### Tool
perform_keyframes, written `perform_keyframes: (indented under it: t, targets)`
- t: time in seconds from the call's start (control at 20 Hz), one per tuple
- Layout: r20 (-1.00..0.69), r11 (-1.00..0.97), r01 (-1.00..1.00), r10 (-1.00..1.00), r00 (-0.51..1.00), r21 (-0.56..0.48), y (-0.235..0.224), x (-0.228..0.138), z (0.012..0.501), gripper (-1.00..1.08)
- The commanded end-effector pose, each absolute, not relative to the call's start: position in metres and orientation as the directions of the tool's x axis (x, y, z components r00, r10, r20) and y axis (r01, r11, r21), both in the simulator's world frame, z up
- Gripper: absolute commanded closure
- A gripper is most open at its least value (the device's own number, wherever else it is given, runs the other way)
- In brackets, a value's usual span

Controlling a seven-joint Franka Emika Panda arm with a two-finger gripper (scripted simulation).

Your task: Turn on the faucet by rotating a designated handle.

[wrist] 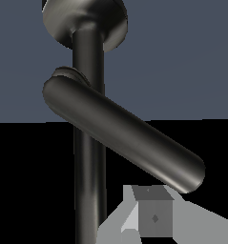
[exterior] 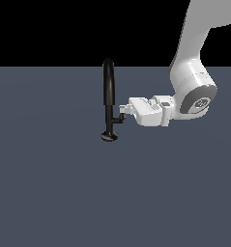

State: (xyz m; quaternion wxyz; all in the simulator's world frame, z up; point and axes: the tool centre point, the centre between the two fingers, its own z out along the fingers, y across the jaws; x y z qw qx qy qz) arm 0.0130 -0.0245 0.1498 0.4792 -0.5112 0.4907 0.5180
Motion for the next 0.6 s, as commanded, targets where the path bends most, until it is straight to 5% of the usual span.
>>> perform_keyframes:
  t: [0.0, 0.55]
  targets:
    - [-0.999, -0.061, -0.997, -0.003, -0.040, 0.040, -0.026, 0.001, 0.138, 1.08]
    - [-0.999, -0.061, -0.997, -0.003, -0.040, 0.040, -0.027, -0.017, 0.088, 1.08]
